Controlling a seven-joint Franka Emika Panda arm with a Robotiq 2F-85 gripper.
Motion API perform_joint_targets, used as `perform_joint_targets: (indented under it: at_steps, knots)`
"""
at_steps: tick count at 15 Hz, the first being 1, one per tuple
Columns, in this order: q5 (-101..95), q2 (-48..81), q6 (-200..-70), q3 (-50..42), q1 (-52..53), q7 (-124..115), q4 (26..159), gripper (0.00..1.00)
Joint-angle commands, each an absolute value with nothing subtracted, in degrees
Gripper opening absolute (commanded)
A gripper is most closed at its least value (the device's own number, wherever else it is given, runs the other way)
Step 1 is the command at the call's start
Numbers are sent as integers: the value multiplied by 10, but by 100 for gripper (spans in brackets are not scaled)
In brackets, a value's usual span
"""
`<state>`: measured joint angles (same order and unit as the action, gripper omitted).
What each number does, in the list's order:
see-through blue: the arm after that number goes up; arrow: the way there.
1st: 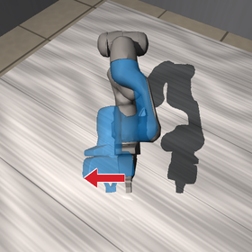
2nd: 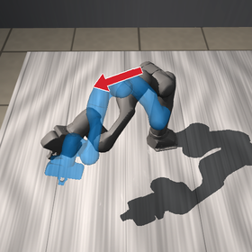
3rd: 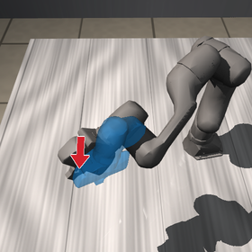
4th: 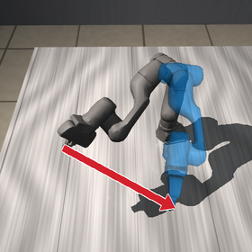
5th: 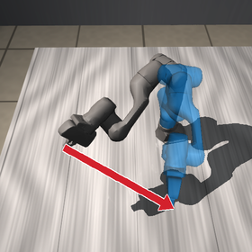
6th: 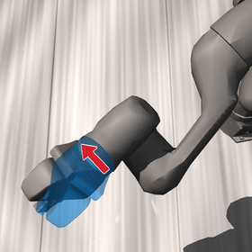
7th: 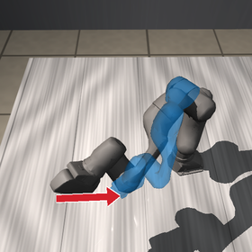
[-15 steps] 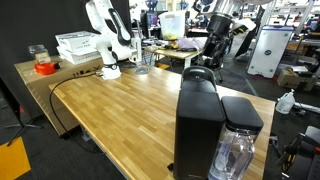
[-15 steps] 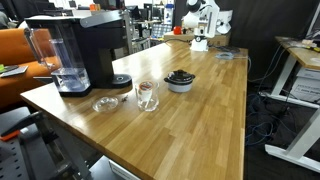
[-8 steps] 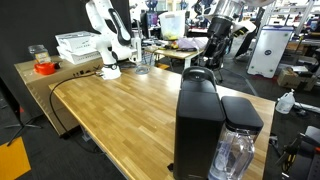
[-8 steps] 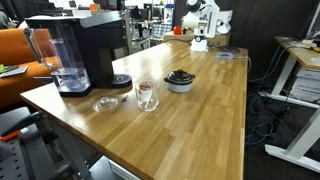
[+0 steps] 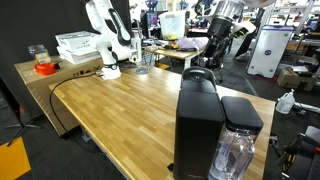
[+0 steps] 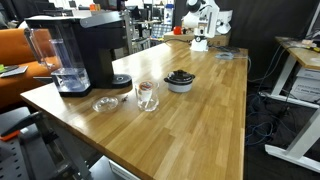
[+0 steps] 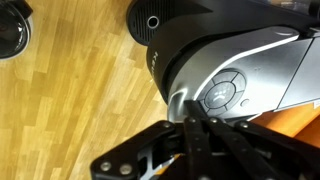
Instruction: Close the top compartment of the coffee maker.
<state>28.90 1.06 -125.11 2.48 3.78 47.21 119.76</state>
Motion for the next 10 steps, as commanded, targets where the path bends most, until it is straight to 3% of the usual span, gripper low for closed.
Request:
perform_joint_targets:
  at_steps: [1, 10]
  knots:
    - [327, 15, -1238, 24, 28, 499, 1204, 0]
    - [382, 42, -1215, 21, 10, 530, 1207, 0]
